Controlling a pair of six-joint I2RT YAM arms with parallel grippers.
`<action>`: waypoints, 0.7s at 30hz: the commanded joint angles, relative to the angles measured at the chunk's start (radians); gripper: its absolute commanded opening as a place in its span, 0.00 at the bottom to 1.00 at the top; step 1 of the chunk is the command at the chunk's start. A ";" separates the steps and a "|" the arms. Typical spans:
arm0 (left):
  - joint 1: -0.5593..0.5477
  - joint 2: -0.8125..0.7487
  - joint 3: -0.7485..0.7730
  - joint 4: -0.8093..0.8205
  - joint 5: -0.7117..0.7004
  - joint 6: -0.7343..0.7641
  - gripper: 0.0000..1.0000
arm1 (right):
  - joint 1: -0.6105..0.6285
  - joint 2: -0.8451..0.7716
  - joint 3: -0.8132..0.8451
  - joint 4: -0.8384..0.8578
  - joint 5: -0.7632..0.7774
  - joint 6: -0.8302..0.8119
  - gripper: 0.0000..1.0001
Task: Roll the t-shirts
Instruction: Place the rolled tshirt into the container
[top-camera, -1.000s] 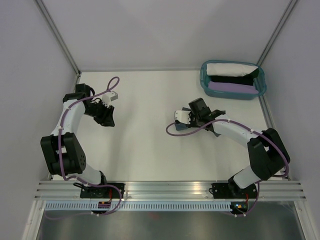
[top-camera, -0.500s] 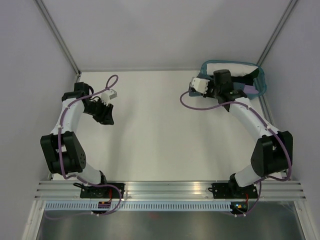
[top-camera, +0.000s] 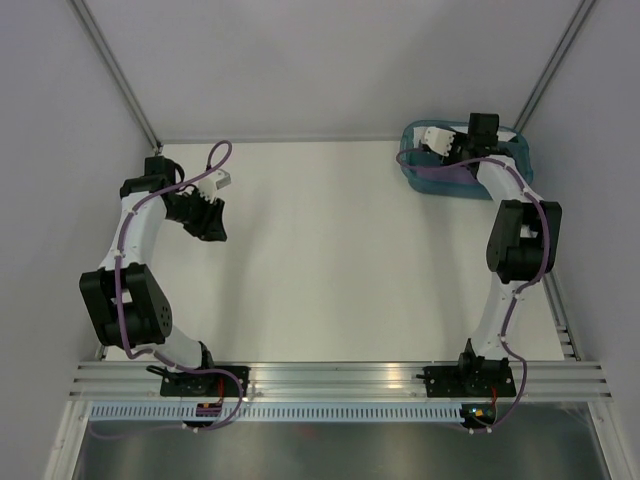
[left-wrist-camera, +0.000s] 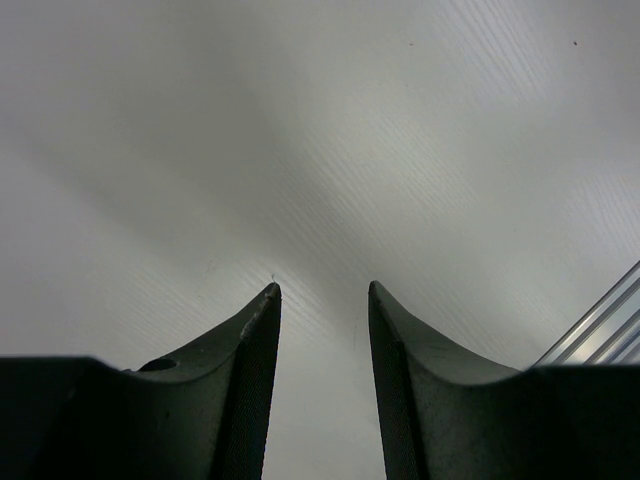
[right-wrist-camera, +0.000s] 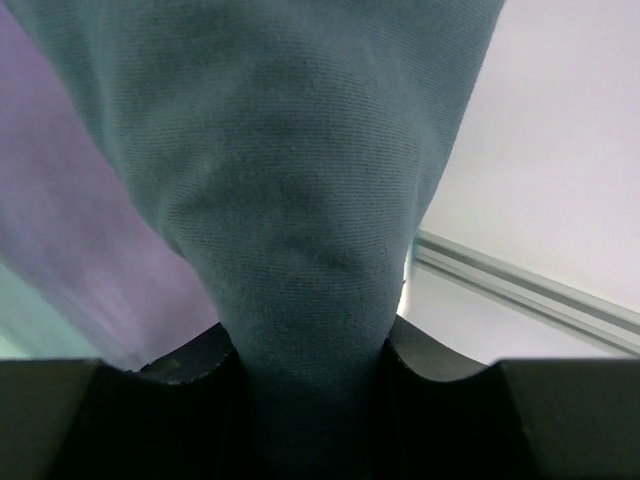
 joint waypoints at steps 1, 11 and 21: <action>0.004 -0.003 0.036 -0.002 -0.018 -0.048 0.46 | -0.027 0.075 0.102 0.042 -0.068 -0.074 0.00; 0.004 0.059 0.056 0.000 -0.033 -0.078 0.46 | -0.043 0.156 0.101 0.092 -0.024 -0.422 0.00; 0.004 0.088 0.060 0.003 -0.028 -0.075 0.46 | -0.030 0.144 0.049 0.082 -0.099 -0.338 0.00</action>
